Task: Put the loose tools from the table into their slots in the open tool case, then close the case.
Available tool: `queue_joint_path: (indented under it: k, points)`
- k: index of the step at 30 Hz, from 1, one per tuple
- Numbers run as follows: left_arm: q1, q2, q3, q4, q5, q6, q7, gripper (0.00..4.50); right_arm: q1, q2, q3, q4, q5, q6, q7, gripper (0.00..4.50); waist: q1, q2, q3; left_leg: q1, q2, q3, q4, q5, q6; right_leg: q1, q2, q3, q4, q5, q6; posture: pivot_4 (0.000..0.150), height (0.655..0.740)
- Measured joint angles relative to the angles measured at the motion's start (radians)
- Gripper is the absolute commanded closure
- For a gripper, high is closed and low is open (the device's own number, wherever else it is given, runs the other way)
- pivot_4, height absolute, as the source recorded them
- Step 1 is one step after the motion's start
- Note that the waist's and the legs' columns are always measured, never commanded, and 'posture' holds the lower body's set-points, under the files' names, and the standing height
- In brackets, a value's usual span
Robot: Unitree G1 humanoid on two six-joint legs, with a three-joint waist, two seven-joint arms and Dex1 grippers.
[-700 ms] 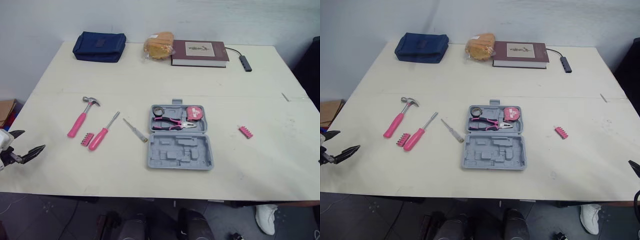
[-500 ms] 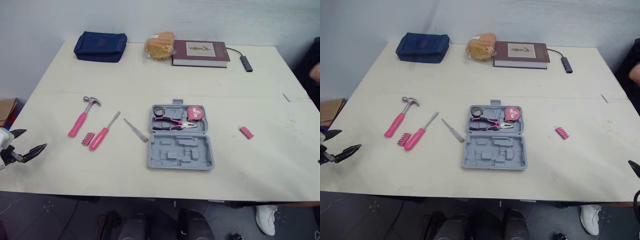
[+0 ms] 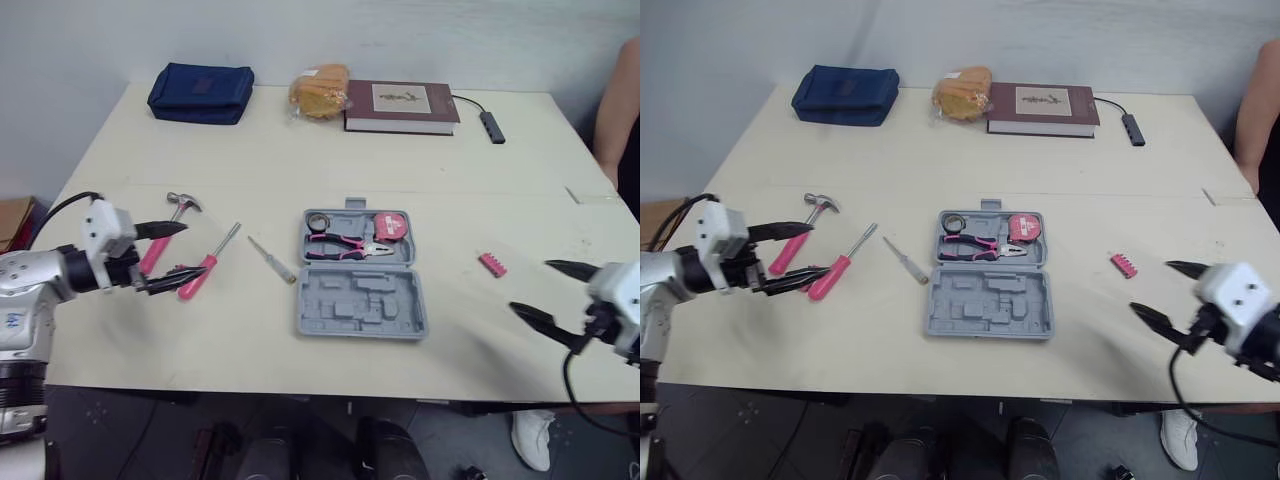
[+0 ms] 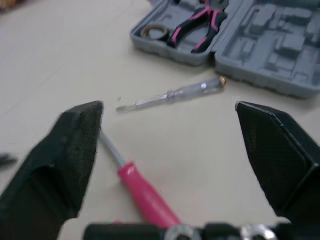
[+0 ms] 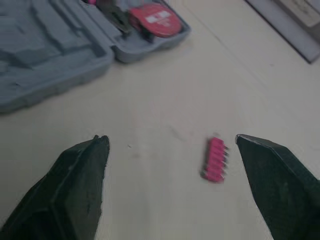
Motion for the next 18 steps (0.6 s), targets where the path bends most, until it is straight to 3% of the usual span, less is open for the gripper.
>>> queue_joint_path:
  k: [6,18]
  points:
    - [-0.032,-0.113,-0.140,-0.054,0.075,0.068,0.085,4.32,-0.117,0.001,0.137,0.028,-0.071,0.013,-0.024,4.50,0.012,0.000,0.000,-0.003,0.000,0.000,0.002,-0.001,0.000,-0.001,0.002,-0.006,-0.001,0.000,0.000,0.150,0.7400]
    - [-0.145,-0.265,-0.275,-0.030,0.192,0.147,0.196,4.42,-0.304,0.046,0.297,0.221,-0.217,-0.011,-0.055,4.50,0.015,0.000,0.000,-0.003,0.000,-0.002,0.004,0.000,0.001,0.000,0.002,-0.009,-0.001,0.000,0.001,0.150,0.7400]
